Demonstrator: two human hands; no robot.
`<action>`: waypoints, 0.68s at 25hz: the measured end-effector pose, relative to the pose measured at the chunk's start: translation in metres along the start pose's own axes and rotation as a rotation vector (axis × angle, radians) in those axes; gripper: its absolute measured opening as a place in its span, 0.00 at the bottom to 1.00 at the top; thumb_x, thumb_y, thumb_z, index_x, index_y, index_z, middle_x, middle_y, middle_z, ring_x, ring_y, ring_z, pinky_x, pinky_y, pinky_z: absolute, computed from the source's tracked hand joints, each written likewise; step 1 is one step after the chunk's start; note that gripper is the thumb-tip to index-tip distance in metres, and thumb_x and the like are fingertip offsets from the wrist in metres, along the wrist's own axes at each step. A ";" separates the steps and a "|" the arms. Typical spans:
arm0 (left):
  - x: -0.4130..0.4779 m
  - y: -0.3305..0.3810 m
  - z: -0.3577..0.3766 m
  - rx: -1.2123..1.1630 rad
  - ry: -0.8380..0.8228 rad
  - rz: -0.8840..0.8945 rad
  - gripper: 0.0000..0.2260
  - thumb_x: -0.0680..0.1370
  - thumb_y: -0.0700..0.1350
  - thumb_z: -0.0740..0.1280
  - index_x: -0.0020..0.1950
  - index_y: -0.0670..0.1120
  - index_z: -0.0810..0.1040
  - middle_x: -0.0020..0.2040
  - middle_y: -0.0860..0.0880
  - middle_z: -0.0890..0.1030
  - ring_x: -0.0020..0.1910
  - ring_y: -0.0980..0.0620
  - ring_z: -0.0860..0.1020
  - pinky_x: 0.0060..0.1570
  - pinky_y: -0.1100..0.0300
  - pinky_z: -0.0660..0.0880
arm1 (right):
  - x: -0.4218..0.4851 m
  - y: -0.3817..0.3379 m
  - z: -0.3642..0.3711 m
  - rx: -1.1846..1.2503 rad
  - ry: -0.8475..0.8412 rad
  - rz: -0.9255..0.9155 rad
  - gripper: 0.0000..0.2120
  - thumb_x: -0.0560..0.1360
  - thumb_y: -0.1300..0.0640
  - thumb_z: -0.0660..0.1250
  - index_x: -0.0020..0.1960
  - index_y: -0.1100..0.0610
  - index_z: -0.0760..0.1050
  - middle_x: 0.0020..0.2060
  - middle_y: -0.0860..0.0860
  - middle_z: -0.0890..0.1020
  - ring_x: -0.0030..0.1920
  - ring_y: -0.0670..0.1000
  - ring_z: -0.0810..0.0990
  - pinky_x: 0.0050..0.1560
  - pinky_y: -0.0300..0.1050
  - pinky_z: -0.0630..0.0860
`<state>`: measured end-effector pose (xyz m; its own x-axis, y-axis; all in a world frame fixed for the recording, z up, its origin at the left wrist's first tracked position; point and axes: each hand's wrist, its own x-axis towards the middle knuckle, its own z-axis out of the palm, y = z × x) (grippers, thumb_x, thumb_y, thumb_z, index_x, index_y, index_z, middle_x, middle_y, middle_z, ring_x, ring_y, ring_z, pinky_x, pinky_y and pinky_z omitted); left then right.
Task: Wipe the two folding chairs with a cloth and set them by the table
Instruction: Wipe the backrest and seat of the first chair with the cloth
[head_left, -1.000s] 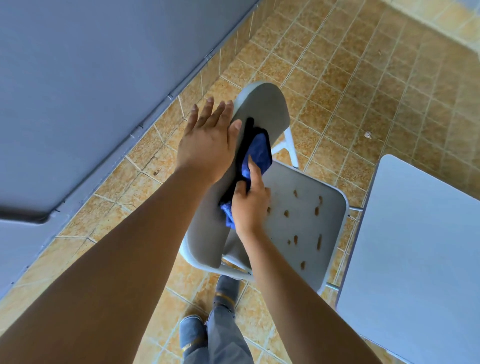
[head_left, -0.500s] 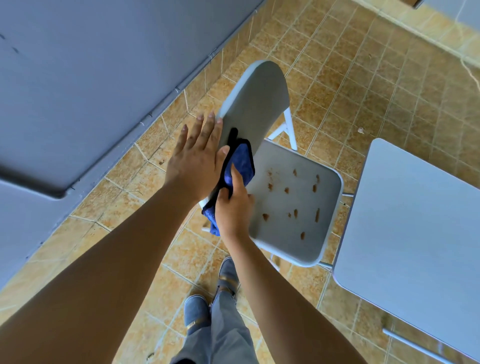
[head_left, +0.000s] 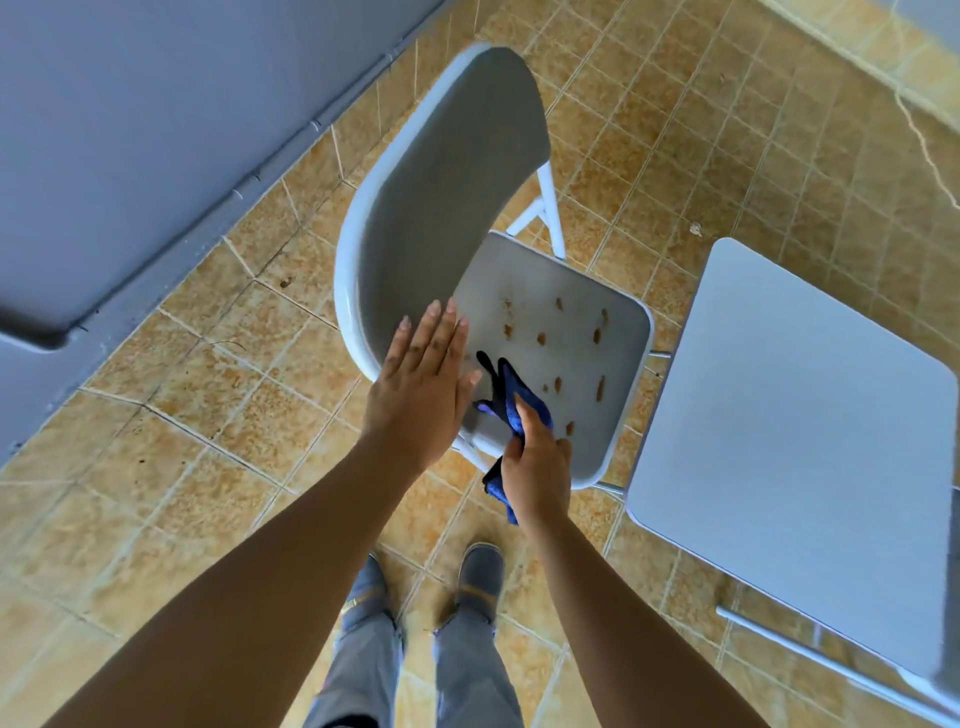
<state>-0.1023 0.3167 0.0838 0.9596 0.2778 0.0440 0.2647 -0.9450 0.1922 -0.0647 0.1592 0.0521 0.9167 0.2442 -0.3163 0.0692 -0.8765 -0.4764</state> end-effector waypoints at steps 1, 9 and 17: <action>-0.004 0.010 0.013 -0.035 -0.038 -0.022 0.27 0.83 0.53 0.45 0.75 0.38 0.60 0.76 0.41 0.60 0.76 0.44 0.57 0.75 0.46 0.54 | 0.007 0.013 -0.002 -0.029 0.006 -0.001 0.23 0.80 0.59 0.56 0.73 0.45 0.62 0.64 0.50 0.76 0.60 0.57 0.69 0.47 0.46 0.71; -0.021 0.065 0.120 -0.206 -0.220 -0.226 0.32 0.79 0.58 0.38 0.78 0.42 0.49 0.79 0.44 0.50 0.78 0.49 0.46 0.74 0.55 0.40 | 0.098 0.087 0.016 -0.403 0.103 -0.304 0.25 0.75 0.63 0.64 0.71 0.50 0.68 0.66 0.57 0.75 0.57 0.68 0.73 0.47 0.58 0.77; -0.016 0.099 0.225 -0.185 -0.434 -0.318 0.31 0.81 0.59 0.43 0.78 0.42 0.40 0.78 0.44 0.39 0.77 0.49 0.37 0.75 0.54 0.37 | 0.127 0.180 0.067 -0.699 0.100 -0.579 0.32 0.68 0.62 0.69 0.70 0.47 0.68 0.67 0.57 0.74 0.42 0.59 0.72 0.40 0.49 0.74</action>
<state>-0.0704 0.1802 -0.1180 0.7966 0.4106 -0.4436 0.5637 -0.7696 0.2999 0.0382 0.0603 -0.1287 0.6919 0.7158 -0.0945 0.7220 -0.6876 0.0776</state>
